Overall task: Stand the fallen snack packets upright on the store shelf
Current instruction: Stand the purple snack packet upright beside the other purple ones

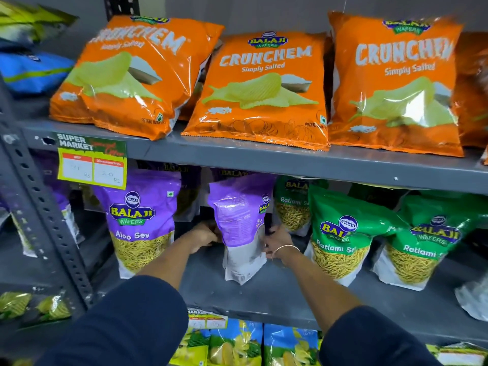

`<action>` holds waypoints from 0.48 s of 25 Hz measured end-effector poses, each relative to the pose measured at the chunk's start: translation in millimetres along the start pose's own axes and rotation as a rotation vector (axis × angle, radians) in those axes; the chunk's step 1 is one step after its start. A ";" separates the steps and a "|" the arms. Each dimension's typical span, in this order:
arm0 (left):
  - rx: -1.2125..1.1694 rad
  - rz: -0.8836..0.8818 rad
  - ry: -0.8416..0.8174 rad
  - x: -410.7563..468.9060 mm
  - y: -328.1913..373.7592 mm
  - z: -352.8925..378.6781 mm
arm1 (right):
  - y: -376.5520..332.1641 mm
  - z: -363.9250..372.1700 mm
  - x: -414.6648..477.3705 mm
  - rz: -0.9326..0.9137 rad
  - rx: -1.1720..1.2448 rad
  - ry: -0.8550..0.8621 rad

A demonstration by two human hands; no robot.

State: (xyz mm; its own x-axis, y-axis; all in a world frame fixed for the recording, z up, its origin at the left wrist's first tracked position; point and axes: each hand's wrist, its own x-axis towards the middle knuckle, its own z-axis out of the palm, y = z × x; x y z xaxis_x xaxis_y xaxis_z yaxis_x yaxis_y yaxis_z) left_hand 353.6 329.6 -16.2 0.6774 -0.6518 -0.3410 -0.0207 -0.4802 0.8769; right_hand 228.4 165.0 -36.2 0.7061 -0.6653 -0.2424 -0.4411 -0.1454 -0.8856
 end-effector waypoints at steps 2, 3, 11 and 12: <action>-0.035 0.058 0.026 1.8 1.9 11.8 | 0.5 -4.3 -7.7 -0.084 -0.180 -0.149; -0.015 0.094 0.016 1.9 3.4 18.1 | 1.3 -6.0 -11.9 -0.110 -0.298 -0.248; 0.107 0.130 -0.084 -0.5 23.6 31.2 | 11.5 -11.8 -14.8 -0.167 -0.037 -0.152; 0.103 0.107 -0.115 -3.0 25.7 27.3 | 11.1 -17.5 -16.9 -0.167 0.026 -0.161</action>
State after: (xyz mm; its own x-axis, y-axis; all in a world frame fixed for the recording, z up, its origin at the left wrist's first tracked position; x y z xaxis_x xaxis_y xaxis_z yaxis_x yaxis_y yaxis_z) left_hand 331.0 303.2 -1.9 0.5788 -0.7625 -0.2891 -0.1677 -0.4583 0.8728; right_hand 201.9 161.8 -35.0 0.8484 -0.5077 -0.1498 -0.2975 -0.2231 -0.9283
